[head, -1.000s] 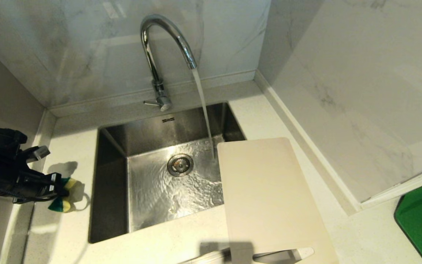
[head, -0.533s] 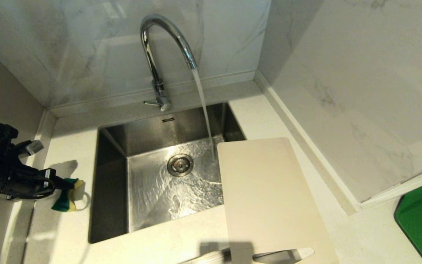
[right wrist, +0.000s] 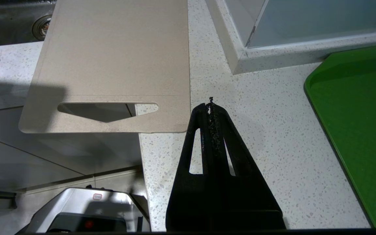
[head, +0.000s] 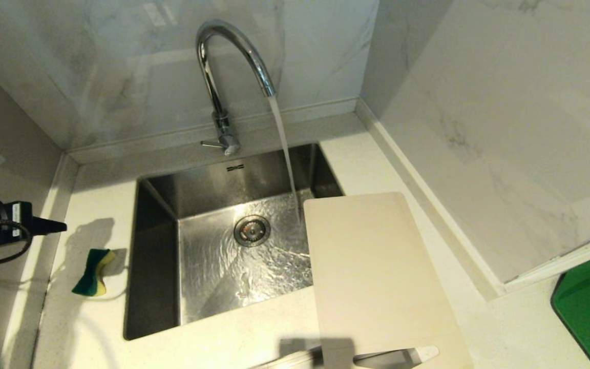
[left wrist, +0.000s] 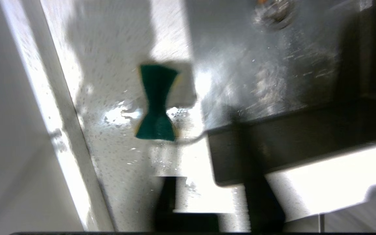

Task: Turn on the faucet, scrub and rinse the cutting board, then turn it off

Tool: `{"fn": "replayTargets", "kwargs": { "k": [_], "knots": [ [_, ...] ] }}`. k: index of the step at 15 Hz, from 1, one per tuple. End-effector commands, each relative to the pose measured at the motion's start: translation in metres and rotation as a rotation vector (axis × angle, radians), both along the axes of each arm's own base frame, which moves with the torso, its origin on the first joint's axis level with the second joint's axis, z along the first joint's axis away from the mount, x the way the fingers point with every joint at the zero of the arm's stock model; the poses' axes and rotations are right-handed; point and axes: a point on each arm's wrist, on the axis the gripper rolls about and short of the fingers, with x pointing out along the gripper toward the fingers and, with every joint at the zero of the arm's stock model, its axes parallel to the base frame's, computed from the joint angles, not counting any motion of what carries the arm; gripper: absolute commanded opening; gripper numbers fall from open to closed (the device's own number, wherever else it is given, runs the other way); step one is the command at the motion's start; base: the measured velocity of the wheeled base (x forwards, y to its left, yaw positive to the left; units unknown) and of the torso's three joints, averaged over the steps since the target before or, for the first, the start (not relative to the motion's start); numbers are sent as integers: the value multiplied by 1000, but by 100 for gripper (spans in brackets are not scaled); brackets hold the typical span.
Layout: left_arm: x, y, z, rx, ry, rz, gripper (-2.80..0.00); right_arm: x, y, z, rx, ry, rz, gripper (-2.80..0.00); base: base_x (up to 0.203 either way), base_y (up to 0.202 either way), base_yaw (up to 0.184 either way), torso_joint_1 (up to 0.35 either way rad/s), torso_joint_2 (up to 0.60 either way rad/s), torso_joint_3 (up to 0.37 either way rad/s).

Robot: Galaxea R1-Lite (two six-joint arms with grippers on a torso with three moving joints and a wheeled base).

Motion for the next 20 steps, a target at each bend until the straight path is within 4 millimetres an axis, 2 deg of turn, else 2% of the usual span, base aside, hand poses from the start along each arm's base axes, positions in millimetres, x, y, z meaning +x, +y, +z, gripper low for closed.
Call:
{"fn": "replayTargets", "kwargs": {
  "k": [1, 4, 6, 9, 15, 17, 20],
  "knots": [
    [-61, -14, 31, 24, -177, -18, -280, 0, 0, 0, -2, 1, 1, -280, 0, 0, 0, 0, 0, 0],
    [-112, -31, 28, 17, -267, -107, -280, 0, 0, 0, 16, 1, 0, -280, 0, 0, 0, 0, 0, 0],
    [-139, -43, 6, -15, -267, -229, -280, 0, -1, 0, 68, 0, -38, -280, 0, 0, 0, 0, 0, 0],
    [-171, -42, -13, -5, -347, -228, -280, 0, -1, 0, 71, 1, -40, -280, 0, 0, 0, 0, 0, 0],
    [-211, -34, -54, 124, -631, 71, -280, 0, -1, 0, 71, 1, -41, -280, 0, 0, 0, 0, 0, 0],
    [-223, -32, -71, 161, -649, 151, -280, 0, -1, 0, 71, 1, -40, -280, 0, 0, 0, 0, 0, 0],
    [-235, -31, -100, 198, -627, 162, -280, 0, -1, 0, 72, 1, -41, -280, 0, 0, 0, 0, 0, 0]
  ]
}}
